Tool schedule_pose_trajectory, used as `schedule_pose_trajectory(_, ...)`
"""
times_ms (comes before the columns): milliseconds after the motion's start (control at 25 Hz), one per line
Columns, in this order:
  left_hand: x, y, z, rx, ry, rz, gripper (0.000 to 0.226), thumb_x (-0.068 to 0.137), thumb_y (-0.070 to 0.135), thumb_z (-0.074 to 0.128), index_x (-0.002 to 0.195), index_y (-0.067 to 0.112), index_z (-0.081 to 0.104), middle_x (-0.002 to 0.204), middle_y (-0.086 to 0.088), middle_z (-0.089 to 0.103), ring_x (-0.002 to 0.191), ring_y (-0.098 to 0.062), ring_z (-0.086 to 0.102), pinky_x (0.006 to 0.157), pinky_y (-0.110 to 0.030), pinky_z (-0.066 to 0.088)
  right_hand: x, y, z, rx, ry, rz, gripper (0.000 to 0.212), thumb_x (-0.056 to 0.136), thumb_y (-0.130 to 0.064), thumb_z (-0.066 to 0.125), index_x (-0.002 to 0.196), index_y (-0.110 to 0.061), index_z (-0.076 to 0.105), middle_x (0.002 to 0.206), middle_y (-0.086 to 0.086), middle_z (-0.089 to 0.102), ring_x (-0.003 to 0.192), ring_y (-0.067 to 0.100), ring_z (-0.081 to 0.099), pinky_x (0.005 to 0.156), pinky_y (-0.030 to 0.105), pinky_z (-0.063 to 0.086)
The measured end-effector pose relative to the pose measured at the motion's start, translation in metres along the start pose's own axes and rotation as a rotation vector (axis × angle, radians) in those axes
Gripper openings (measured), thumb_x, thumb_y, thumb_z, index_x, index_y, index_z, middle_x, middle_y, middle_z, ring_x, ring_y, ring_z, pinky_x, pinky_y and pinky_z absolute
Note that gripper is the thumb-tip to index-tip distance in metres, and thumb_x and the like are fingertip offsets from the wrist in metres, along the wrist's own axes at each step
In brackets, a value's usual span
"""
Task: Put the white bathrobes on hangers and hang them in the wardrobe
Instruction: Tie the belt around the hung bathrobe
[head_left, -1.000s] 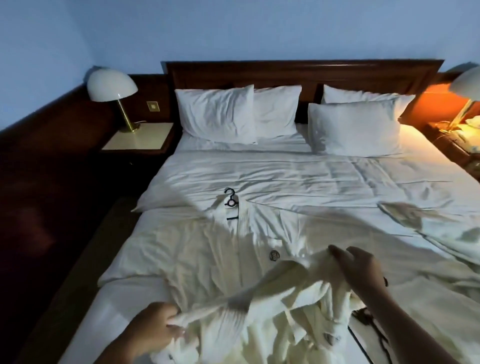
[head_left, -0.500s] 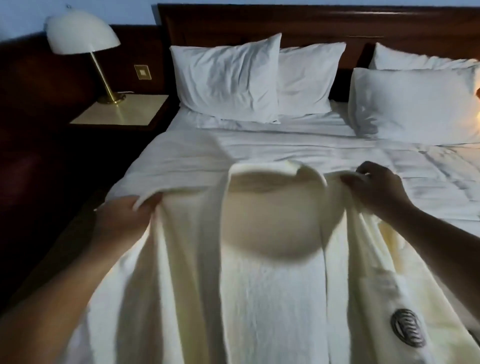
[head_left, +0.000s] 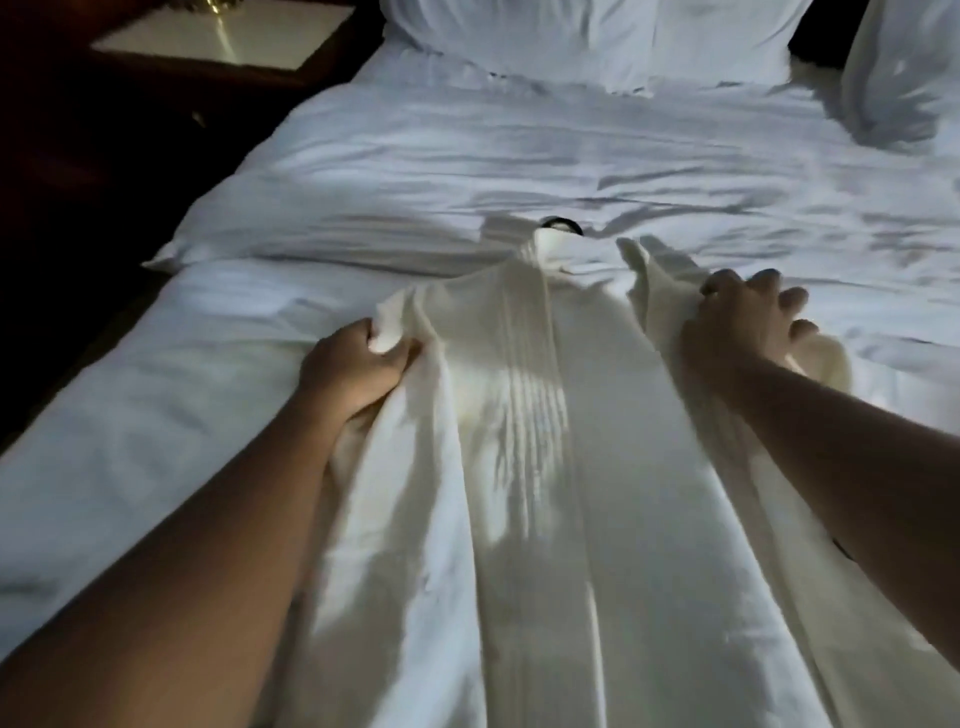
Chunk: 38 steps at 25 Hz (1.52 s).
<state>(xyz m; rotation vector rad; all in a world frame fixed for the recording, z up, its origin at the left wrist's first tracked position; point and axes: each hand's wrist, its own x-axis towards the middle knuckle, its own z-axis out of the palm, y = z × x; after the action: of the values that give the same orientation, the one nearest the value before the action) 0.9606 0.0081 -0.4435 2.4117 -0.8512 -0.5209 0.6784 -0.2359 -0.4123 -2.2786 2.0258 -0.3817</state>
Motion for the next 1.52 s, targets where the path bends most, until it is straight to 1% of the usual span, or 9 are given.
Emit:
schedule_pose_trajectory(120,0.005,0.000,-0.003,-0.097,-0.030,-0.027,0.072,0.071,0.077,0.057,0.118,0.023,0.070,0.120,-0.005,0.073,0.116,-0.027,0.066,0.100,-0.042,0.052,-0.033,-0.052,-0.014,0.336,0.076,-0.204,0.034,0.085,-0.020,0.054,0.116,-0.030,0.061,0.126,0.004,0.051,0.127,0.033,0.040,0.110,0.057,0.030)
schedule_pose_trajectory(320,-0.006,0.001,-0.015,-0.243,-0.115,-0.042,0.071,0.067,0.064,0.059,0.126,0.027,0.068,0.120,0.000,0.074,0.115,-0.023,0.067,0.103,-0.043,0.051,-0.104,-0.172,0.005,0.491,-0.223,-0.633,0.051,0.087,-0.018,0.058,0.134,-0.035,0.054,0.133,-0.004,0.051,0.126,0.023,0.045,0.101,0.047,0.034)
schedule_pose_trajectory(640,0.006,-0.013,-0.020,-0.588,-0.209,-0.083,0.028,0.064,0.040,0.068,0.083,0.020,0.073,0.074,0.002,0.071,0.071,-0.018,0.066,0.072,-0.032,0.052,-0.116,-0.173,0.083,0.283,-0.057,-0.619,0.034,0.097,-0.026,0.050,0.129,-0.036,0.052,0.147,-0.010,0.043,0.135,0.019,0.035,0.102,0.044,0.025)
schedule_pose_trajectory(840,0.010,-0.017,-0.031,-0.680,-0.277,-0.119,0.012,0.081,0.025,0.078,0.091,0.017,0.076,0.077,0.001,0.072,0.071,-0.017,0.067,0.067,-0.032,0.055,-0.120,-0.177,0.082,0.103,-0.019,-0.630,0.039,0.087,-0.025,0.051,0.126,-0.030,0.051,0.144,-0.005,0.047,0.131,0.023,0.041,0.095,0.046,0.030)
schedule_pose_trajectory(1040,0.006,-0.023,-0.063,-0.477,-0.440,-0.070,0.005,0.082,0.025,0.079,0.084,0.022,0.076,0.077,0.001,0.076,0.076,-0.022,0.074,0.075,-0.039,0.061,-0.120,-0.180,0.089,0.005,-0.013,-0.607,0.043,0.084,-0.029,0.046,0.126,-0.026,0.053,0.140,-0.002,0.049,0.127,0.025,0.042,0.092,0.046,0.030)
schedule_pose_trajectory(1200,0.004,-0.037,-0.129,-0.630,-0.848,-0.090,0.039,0.074,0.016,0.085,0.111,0.011,0.077,0.111,-0.016,0.076,0.102,-0.034,0.073,0.095,-0.041,0.058,-0.118,-0.182,0.095,0.016,-0.011,-0.611,0.050,0.082,-0.033,0.046,0.130,-0.023,0.054,0.141,0.001,0.050,0.127,0.029,0.042,0.092,0.047,0.030)
schedule_pose_trajectory(1360,-0.032,-0.065,-0.163,-0.796,-0.953,-0.038,0.048,0.079,0.000,0.070,0.127,-0.004,0.067,0.128,-0.026,0.066,0.121,-0.044,0.063,0.109,-0.046,0.049,-0.118,-0.182,0.092,0.018,-0.025,-0.635,0.055,0.079,-0.037,0.045,0.131,-0.021,0.053,0.145,0.002,0.047,0.128,0.030,0.041,0.092,0.047,0.030)
schedule_pose_trajectory(1440,-0.048,-0.067,-0.189,-0.838,-1.053,0.034,0.048,0.082,0.003,0.074,0.129,0.000,0.066,0.131,-0.025,0.065,0.121,-0.040,0.064,0.104,-0.044,0.053,-0.119,-0.182,0.092,0.012,-0.026,-0.629,0.055,0.077,-0.037,0.045,0.129,-0.020,0.054,0.144,0.003,0.048,0.127,0.031,0.041,0.092,0.048,0.029)
schedule_pose_trajectory(1520,-0.047,-0.055,-0.240,-0.723,-0.967,0.096,0.058,0.067,0.025,0.092,0.120,0.011,0.074,0.116,-0.018,0.074,0.104,-0.028,0.073,0.082,-0.032,0.061,-0.118,-0.183,0.093,0.008,-0.032,-0.624,0.056,0.077,-0.036,0.044,0.129,-0.019,0.055,0.144,0.004,0.048,0.127,0.031,0.041,0.092,0.048,0.029)
